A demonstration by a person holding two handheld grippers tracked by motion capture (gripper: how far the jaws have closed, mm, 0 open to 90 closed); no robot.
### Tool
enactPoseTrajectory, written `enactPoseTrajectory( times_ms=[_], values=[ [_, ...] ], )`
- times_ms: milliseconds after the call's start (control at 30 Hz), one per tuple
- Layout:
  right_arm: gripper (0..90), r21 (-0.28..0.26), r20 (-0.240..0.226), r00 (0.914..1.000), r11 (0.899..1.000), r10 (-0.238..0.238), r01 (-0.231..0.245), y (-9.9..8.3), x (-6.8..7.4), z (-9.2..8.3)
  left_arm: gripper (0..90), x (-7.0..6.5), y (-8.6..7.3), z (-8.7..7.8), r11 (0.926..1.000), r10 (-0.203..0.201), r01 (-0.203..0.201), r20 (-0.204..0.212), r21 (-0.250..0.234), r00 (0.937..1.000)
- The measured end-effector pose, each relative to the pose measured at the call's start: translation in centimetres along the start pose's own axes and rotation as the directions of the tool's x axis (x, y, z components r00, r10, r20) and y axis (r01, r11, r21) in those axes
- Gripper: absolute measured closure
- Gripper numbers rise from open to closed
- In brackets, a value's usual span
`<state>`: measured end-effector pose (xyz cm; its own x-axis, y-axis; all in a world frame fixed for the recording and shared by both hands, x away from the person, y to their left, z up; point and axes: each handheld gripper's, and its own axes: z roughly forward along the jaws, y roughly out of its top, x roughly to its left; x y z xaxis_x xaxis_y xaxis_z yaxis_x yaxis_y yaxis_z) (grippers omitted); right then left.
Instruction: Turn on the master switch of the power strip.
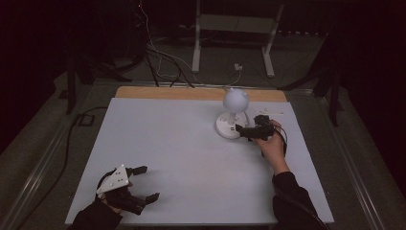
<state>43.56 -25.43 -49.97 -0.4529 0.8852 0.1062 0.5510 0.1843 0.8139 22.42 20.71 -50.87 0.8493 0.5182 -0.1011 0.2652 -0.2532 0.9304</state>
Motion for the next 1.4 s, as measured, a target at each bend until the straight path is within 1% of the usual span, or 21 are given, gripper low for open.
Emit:
enactPoseTrajectory(
  times_ms=[67, 167, 233, 267, 300, 367, 400, 600, 633, 733, 867, 933, 967, 1067, 1167, 1233, 1267, 1300, 1333, 1367, 1400],
  values=[
    [0.7, -0.015, 0.006, 0.9998, 1.000, 0.021, -0.021, -0.1, -0.2, 0.0, 0.0, 0.0, 0.0, 0.0, 1.0000, 0.000, 0.000, 0.000, -0.002, 1.0000],
    [0.9, -0.023, 0.008, 0.9994, 0.999, 0.032, -0.032, -0.1, -0.3, 0.1, 0.0, 0.0, 0.0, 0.0, 1.0000, 0.000, 0.000, 0.000, -0.003, 1.0000],
    [4.5, -0.023, 0.009, 0.9990, 0.999, 0.044, -0.044, -0.1, -0.4, 0.1, 0.0, 0.0, 0.0, 0.0, 1.0000, 0.000, 0.000, 0.000, -0.001, 1.0000],
    [5.0, -0.028, 0.009, 0.9990, 0.999, 0.045, -0.045, -0.2, -0.4, 0.1, 0.0, 0.0, 0.0, 0.0, 1.0000, 0.000, 0.000, 0.000, -0.002, 1.0000],
    [9.2, -0.035, 0.021, 0.9990, 0.999, 0.038, -0.037, -0.2, -0.4, 0.1, 0.0, 0.0, 0.0, 0.0, 1.0000, -0.001, 0.001, 0.001, -0.003, 1.0000],
    [11.0, -0.037, 0.027, 0.9988, 0.999, 0.040, -0.039, -0.2, -0.3, 0.0, 0.0, 0.0, 0.0, 0.0, 1.0000, 0.000, 0.000, 0.001, -0.003, 1.0000],
    [15.4, -0.039, 0.033, 0.9982, 0.998, 0.051, -0.049, -0.1, -0.3, -0.1, 0.0, 0.0, 0.0, 0.0, 1.0000, -0.001, 0.001, 0.001, -0.002, 1.0000],
    [18.1, -0.042, 0.039, 0.9985, 0.998, 0.039, -0.037, 0.0, -0.1, 0.0, 0.0, 0.0, 0.0, 0.0, 1.0000, -0.002, 0.002, 0.000, -0.001, 1.0000],
    [20.9, -0.042, 0.049, 0.9980, 0.998, 0.039, -0.037, 0.0, 0.0, 0.1, 0.0, 0.0, 0.0, 0.0, 1.0000, -0.003, 0.003, -0.001, 0.000, 1.0000],
    [23.9, -0.040, 0.055, 0.9973, 0.998, 0.048, -0.046, 0.1, 0.0, 0.1, 0.0, 0.0, 0.0, 0.0, 1.0000, -0.003, 0.003, -0.001, 0.000, 1.0000],
    [38.4, -0.048, 0.063, 0.9954, 0.996, 0.072, -0.069, 0.2, 0.1, -0.2, 0.0, 0.0, 0.0, 0.0, 1.0000, -0.003, 0.003, -0.003, 0.002, 1.0000],
    [49.0, -0.053, 0.078, 0.9927, 0.995, 0.091, -0.087, 0.4, 0.2, -0.5, 0.0, 0.0, 0.0, 0.0, 1.0000, -0.001, 0.001, -0.006, 0.002, 1.0000],
    [49.0, -0.053, 0.078, 0.9927, 0.995, 0.091, -0.087, 0.4, 0.2, -0.5, 0.0, 0.0, 0.0, 0.0, 1.0000, 0.003, -0.003, -0.012, 0.000, 0.9999],
    [60.6, -0.054, 0.076, 0.9915, 0.993, 0.105, -0.101, 0.6, 0.3, -0.7, 0.0, 0.0, 0.1, -0.1, 1.0000, 0.000, 0.000, -0.016, -0.007, 0.9999],
    [78.1, -0.045, 0.073, 0.9916, 0.994, 0.106, -0.103, 0.7, 0.3, -0.7, 0.0, -0.1, 0.1, 0.0, 1.0000, -0.001, 0.000, -0.012, -0.006, 0.9999],
    [79.3, -0.045, 0.070, 0.9917, 0.994, 0.107, -0.104, 0.7, 0.3, -0.8, 0.0, -0.1, 0.1, 0.0, 1.0000, -0.001, 0.001, -0.009, -0.006, 1.0000],
    [83.3, -0.054, 0.076, 0.9924, 0.994, 0.097, -0.093, 0.7, 0.4, -0.8, 0.0, -0.1, 0.1, 0.0, 1.0000, -0.001, 0.001, -0.008, -0.006, 1.0000],
    [83.3, -0.054, 0.076, 0.9924, 0.994, 0.097, -0.093, 0.7, 0.4, -0.8, 0.0, -0.1, 0.0, 0.0, 1.0000, -0.001, 0.001, -0.008, -0.005, 1.0000],
    [85.1, -0.052, 0.077, 0.9925, 0.995, 0.094, -0.090, 0.8, 0.4, -0.8, 0.0, 0.0, 0.0, 0.0, 1.0000, -0.002, 0.002, -0.009, -0.005, 1.0000],
    [89.7, -0.054, 0.088, 0.9920, 0.995, 0.090, -0.086, 0.8, 0.4, -0.8, 0.0, 0.0, 0.0, 0.0, 1.0000, -0.003, 0.003, -0.009, -0.005, 1.0000],
    [89.9, -0.057, 0.084, 0.9919, 0.994, 0.095, -0.091, 0.8, 0.5, -0.8, 0.0, 0.0, 0.0, 0.0, 1.0000, -0.004, 0.004, -0.009, -0.003, 0.9999]
  ],
)
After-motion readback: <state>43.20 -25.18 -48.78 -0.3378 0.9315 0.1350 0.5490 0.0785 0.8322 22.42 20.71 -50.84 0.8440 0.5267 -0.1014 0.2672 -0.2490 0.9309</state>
